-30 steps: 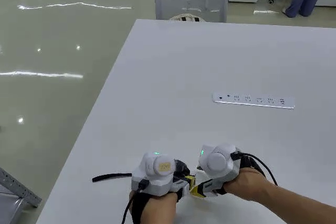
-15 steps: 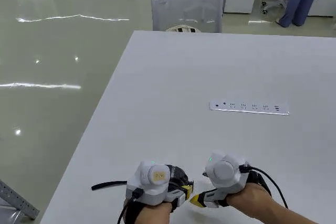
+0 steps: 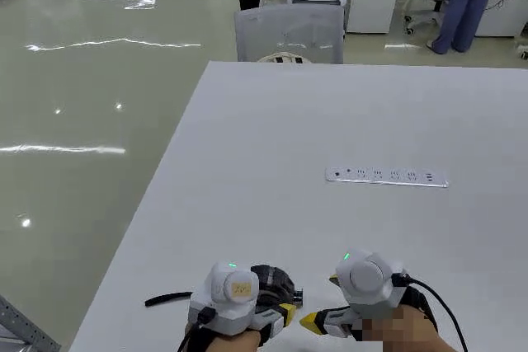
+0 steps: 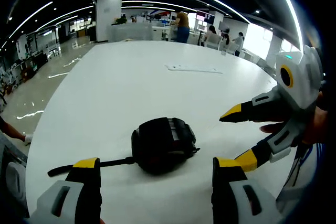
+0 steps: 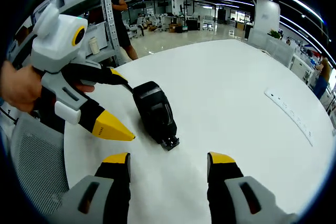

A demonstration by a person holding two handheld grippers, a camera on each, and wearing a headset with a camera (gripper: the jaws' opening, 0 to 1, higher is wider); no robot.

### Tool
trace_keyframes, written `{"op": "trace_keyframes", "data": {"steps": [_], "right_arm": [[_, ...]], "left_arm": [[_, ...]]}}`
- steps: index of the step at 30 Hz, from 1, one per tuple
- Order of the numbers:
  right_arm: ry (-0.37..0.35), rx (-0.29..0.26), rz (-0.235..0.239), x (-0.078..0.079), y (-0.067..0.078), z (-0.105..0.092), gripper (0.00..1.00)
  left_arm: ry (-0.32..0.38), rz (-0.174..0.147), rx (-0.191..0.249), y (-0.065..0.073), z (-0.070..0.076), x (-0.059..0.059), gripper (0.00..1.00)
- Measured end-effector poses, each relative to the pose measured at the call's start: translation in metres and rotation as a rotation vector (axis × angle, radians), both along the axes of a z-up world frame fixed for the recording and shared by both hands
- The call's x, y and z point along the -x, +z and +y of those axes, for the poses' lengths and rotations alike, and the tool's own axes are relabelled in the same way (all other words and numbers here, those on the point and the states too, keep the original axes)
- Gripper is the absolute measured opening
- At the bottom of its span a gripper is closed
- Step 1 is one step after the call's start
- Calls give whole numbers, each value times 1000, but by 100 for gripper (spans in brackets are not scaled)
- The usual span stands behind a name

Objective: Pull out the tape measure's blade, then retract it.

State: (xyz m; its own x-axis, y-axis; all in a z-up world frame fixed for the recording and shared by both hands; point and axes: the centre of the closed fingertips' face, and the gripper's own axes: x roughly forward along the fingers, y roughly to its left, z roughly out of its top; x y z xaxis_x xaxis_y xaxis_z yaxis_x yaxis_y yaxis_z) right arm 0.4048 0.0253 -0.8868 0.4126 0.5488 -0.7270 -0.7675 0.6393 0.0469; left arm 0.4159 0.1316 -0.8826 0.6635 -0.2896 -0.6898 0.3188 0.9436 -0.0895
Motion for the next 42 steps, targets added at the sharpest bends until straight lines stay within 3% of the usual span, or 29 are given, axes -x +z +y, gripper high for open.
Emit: {"op": "trace_keyframes", "data": {"steps": [9,17,26,33,35,42], "right_arm": [[-98,-43,-7,12,11,-11,64],[-179,-72,6,27,12,-18,68],[-227,-97,-6,41,23,-26,73],[-229,-101,-7,42,25,-26,76],[-273,-126,-22,51,38,-33,77],[-304,-138,-21,62,44,-42,81]], "left_arm": [[-24,-15,-5,7,0,10,85],[-41,-22,-10,11,5,22,86],[-55,-27,-9,15,6,34,88],[-53,-28,-6,16,6,35,89],[-58,-35,13,25,6,44,90],[-75,-44,17,33,5,54,92]]}}
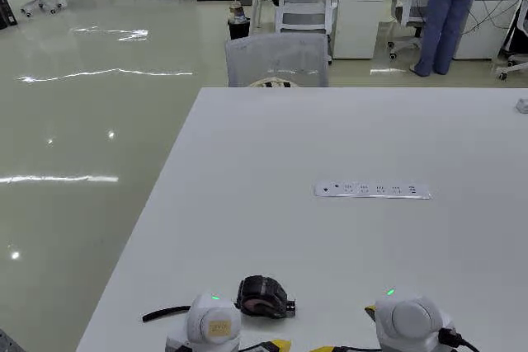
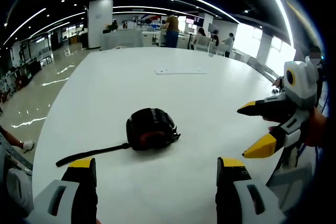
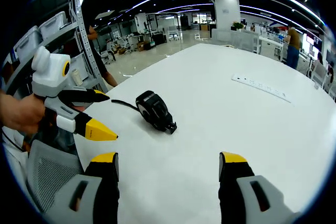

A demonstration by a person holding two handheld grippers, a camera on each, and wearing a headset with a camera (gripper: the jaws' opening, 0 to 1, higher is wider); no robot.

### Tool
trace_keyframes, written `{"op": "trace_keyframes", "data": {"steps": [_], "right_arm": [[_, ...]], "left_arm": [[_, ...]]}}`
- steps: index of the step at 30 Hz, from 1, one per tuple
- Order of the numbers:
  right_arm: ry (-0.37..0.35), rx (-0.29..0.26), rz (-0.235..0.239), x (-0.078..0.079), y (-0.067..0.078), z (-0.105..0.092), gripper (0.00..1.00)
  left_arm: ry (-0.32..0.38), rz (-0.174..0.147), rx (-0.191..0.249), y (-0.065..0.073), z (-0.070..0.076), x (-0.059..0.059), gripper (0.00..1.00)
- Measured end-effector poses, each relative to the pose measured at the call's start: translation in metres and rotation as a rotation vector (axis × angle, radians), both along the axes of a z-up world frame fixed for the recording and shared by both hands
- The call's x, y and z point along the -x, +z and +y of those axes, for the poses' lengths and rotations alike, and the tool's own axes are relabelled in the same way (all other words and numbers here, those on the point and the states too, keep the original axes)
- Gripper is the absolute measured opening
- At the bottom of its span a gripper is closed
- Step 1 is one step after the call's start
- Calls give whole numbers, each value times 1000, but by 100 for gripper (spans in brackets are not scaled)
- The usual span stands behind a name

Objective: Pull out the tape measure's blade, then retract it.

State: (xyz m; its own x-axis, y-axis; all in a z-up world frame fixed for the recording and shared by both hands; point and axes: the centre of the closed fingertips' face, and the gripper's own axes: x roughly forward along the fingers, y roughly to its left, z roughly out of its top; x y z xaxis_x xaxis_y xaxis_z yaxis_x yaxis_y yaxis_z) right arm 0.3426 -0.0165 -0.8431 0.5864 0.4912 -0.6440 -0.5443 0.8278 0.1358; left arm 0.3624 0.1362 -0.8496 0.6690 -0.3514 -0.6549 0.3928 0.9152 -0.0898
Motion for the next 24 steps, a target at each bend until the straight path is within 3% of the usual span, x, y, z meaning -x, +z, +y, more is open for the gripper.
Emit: {"op": "trace_keyframes", "data": {"steps": [24], "right_arm": [[-87,-48,-26,36,32,-16,86]], "left_arm": [[-3,-28,6,22,19,28,93]]}}
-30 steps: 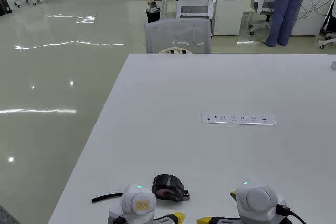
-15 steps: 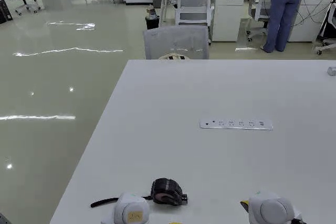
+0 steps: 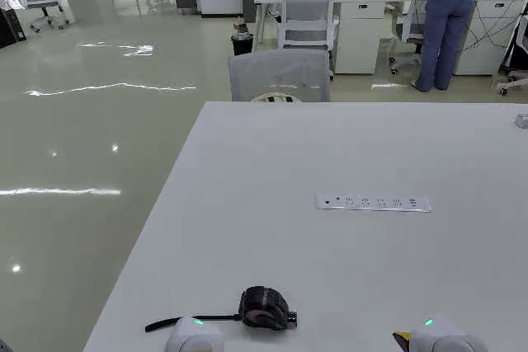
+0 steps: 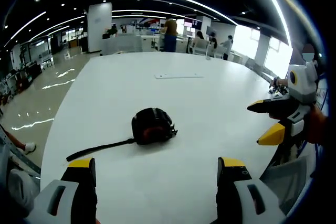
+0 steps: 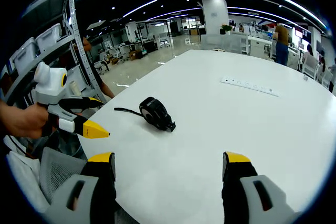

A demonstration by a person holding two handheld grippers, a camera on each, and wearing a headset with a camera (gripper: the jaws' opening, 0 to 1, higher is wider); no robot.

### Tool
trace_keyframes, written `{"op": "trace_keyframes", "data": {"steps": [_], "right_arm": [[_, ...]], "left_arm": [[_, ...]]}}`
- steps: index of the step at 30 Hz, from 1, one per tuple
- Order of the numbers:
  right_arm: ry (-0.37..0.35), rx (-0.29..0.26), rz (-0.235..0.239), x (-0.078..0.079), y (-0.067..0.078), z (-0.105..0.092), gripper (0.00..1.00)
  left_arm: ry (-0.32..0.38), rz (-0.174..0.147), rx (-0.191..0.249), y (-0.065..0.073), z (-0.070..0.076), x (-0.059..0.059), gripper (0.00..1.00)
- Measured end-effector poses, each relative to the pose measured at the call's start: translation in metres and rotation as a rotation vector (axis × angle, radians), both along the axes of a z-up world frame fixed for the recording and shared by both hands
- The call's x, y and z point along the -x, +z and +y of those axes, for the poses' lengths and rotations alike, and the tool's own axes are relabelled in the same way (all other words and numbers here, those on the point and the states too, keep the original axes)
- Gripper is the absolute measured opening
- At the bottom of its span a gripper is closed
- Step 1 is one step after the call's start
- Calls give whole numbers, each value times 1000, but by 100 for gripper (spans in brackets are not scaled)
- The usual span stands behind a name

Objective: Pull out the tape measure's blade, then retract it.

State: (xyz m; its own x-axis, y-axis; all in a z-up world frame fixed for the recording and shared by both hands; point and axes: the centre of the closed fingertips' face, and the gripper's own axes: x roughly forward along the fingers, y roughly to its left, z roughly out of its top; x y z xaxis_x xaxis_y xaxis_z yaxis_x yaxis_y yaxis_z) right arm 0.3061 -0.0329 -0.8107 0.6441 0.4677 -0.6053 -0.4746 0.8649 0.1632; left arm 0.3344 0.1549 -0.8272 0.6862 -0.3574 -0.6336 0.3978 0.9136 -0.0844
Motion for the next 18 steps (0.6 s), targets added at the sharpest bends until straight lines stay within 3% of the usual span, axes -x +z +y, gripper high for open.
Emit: {"op": "trace_keyframes", "data": {"steps": [18], "right_arm": [[-14,-1,-22,19,26,-13,91]], "left_arm": [[16,4,32,17,9,27,93]]}}
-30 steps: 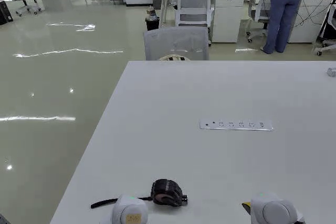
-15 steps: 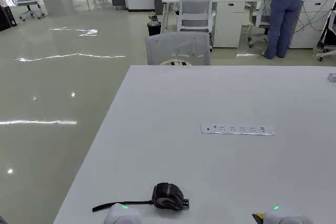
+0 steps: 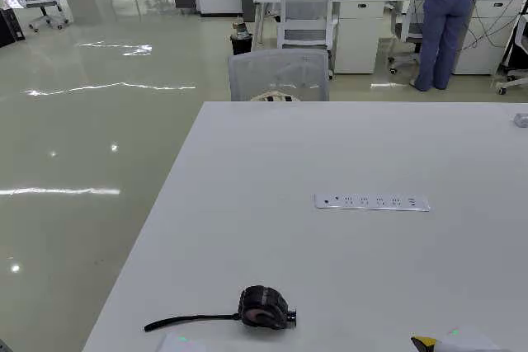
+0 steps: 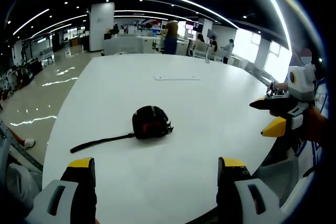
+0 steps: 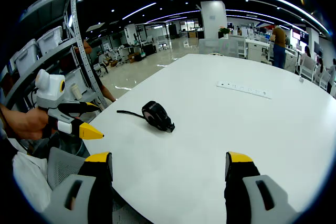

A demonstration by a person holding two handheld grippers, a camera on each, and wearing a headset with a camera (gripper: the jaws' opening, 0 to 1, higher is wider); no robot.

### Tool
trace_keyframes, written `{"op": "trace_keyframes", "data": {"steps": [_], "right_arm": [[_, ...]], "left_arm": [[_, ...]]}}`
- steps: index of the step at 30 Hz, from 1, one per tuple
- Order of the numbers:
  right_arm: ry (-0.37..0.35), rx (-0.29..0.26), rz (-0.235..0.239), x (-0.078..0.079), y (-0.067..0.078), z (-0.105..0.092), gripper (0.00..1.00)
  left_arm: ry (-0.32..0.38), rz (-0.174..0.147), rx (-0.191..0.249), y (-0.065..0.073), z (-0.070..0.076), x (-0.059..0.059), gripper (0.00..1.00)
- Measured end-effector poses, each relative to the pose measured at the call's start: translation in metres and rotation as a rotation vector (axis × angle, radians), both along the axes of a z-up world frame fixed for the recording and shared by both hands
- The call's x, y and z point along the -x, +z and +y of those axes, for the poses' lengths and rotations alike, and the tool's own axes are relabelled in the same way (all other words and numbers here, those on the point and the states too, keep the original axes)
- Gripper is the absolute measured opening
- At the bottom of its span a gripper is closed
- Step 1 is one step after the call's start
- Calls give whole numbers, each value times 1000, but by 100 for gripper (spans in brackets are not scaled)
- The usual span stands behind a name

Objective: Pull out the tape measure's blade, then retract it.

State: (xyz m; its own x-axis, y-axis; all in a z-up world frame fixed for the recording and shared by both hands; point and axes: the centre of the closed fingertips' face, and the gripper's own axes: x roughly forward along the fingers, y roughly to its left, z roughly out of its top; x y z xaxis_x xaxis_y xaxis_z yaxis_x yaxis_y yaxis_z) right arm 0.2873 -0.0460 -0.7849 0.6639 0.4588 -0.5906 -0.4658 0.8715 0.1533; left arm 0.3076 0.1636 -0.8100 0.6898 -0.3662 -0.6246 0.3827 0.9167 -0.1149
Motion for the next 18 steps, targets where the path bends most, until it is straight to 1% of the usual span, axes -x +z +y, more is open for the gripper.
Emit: {"op": "trace_keyframes", "data": {"steps": [6,13,18], "right_arm": [[-9,-5,3,7,6,-2,92],[-17,-8,15,16,11,-3,94],[-21,-6,9,22,20,-6,95]], "left_arm": [[13,-7,12,10,3,6,93],[23,-3,19,16,5,12,94],[28,-3,26,23,10,16,94]]}}
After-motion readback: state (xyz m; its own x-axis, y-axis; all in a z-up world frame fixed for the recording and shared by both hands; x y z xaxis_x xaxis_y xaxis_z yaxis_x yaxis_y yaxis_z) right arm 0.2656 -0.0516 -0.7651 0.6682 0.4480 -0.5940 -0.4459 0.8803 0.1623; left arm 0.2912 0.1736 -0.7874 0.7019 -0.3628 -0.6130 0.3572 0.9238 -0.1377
